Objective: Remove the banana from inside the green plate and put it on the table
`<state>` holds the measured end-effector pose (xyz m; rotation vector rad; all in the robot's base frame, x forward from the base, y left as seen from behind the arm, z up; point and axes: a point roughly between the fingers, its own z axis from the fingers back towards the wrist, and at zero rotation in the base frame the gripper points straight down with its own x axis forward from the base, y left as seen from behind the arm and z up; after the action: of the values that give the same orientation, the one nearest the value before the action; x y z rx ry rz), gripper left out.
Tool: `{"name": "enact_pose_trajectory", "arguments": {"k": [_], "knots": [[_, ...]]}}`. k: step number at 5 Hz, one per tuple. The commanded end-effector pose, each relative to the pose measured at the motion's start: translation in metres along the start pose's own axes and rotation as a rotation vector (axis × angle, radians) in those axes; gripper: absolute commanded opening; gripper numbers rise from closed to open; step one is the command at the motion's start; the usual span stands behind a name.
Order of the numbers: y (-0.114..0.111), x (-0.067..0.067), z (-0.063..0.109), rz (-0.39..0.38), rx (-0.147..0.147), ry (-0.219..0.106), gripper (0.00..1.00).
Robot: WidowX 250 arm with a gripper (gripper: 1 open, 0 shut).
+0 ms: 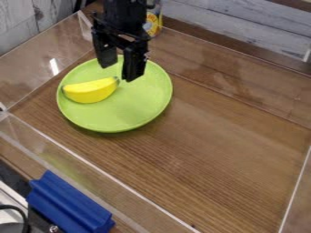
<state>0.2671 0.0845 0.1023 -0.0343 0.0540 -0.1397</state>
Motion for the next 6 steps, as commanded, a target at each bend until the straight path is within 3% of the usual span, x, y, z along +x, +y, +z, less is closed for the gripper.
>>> {"name": "enact_pose_trajectory", "arguments": {"k": [1, 6], "knots": [[0.007, 0.001, 0.003, -0.01, 0.009, -0.027, 1.0], [0.026, -0.005, -0.023, -0.034, -0.03, -0.018, 1.0]]}}
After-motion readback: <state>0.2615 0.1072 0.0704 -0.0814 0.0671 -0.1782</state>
